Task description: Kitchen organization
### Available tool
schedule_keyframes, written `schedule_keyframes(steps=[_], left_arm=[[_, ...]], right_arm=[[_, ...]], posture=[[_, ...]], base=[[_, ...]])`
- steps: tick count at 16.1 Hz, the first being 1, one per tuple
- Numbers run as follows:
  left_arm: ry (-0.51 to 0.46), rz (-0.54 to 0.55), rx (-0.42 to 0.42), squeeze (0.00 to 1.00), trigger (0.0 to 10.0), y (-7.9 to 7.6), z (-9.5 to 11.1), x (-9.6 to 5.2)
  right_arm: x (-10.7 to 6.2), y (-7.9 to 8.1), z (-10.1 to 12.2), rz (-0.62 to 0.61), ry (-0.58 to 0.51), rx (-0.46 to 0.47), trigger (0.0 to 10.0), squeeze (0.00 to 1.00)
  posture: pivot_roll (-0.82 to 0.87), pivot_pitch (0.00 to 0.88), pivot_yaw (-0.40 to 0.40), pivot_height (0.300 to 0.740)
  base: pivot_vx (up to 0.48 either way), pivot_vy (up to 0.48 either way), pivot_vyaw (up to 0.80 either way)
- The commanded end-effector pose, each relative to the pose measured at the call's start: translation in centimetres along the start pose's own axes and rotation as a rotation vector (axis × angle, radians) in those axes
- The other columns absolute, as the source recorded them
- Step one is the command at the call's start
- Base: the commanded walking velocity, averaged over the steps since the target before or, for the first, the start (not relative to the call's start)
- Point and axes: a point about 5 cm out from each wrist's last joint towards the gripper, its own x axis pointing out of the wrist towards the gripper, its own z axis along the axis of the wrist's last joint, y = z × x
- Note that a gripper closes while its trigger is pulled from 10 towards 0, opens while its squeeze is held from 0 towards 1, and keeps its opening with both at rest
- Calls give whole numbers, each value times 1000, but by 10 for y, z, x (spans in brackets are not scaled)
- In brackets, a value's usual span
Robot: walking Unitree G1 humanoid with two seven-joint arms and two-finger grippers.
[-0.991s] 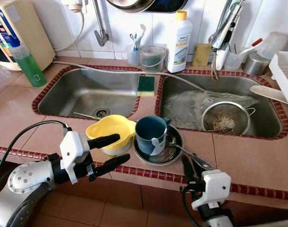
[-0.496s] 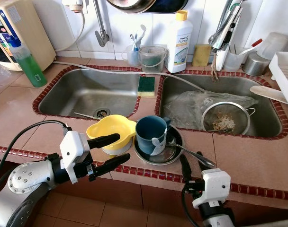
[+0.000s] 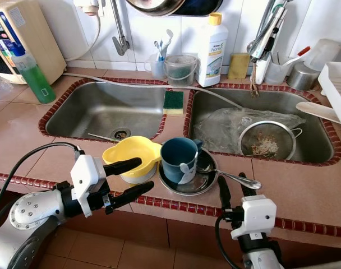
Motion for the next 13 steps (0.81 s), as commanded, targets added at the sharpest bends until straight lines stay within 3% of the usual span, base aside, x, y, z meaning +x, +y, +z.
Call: schedule_keyframes(steps=[1,3,6,12,13], left_arm=[[-1,4,15,0,10000,2,3,-1],[-1,4,15,0,10000,2,3,-1],[0,3,17,0,10000,2,2,-1],[-1,6,18,0,10000,1,2,-2],[-1,7,17,0,10000,1,2,-2]], right_arm=[[0,-3,-1,-22,-6,-8,3843,0],[1,-3,0,-24,-10,-8,3490,0],[3,-4,1,-26,-24,-15,2157,0],[6,-5,3,-24,-44,-23,2549,0],[7,-5,3,-23,-43,-23,3294,0]], posture=[[-204,59,66,740],[-205,57,65,740],[-205,50,63,740],[-199,40,57,740],[-197,40,56,740]], base=[[0,0,0],[0,0,0],[0,0,0],[0,0,0],[0,0,0]])
